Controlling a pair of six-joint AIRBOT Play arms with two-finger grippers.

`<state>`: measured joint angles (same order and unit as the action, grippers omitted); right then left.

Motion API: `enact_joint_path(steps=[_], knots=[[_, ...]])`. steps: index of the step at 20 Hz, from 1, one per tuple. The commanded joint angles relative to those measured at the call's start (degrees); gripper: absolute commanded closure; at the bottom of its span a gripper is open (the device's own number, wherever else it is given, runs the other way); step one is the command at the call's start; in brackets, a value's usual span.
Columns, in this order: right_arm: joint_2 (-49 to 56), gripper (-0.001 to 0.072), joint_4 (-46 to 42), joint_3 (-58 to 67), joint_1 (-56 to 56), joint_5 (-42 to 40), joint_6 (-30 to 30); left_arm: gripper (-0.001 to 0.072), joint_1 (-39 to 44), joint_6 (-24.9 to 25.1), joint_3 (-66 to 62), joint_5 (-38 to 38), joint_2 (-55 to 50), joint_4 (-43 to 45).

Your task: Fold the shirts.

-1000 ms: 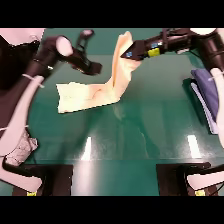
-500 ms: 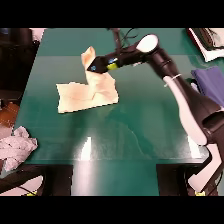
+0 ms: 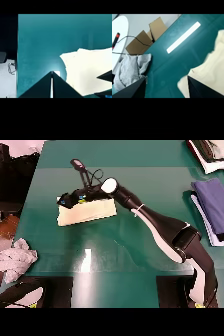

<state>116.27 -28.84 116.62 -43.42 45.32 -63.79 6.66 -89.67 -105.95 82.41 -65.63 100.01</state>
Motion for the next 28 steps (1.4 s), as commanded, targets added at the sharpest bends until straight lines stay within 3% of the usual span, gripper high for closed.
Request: enact_joint_path(steps=[1,4,8,12,16,22,28], knots=[[0.04,0.0132,1.46,0.02,-1.09,-3.39,2.38,0.0681,-0.09,0.11,-0.04,1.27,0.17,0.26],[-3.39,0.0135,-4.52,-0.02,5.22,5.84,1.79,0.0682,-0.09,0.13,-0.04,1.97,0.15,0.28],[-7.17,0.0138,-15.93,-4.17,18.23,19.5,-6.49,0.0682,-0.09,0.11,0.13,2.1,0.15,0.26],[-8.26,0.0127,-16.96,-13.22,30.27,25.66,-10.99,0.0682,-0.09,0.09,0.13,2.05,0.15,-0.42],[-7.5,0.003,-9.42,-21.27,33.99,23.63,-10.97,0.0681,-0.09,0.11,0.26,2.05,0.04,-1.92],[-1.51,0.003,-3.67,-21.4,28.2,20.85,-10.97,0.0681,-0.09,0.11,0.26,2.12,0.04,-2.97],[4.39,0.0036,-3.72,-11.91,20.41,17.18,-12.26,0.0681,-0.09,0.11,0.26,2.25,0.04,-2.99]])
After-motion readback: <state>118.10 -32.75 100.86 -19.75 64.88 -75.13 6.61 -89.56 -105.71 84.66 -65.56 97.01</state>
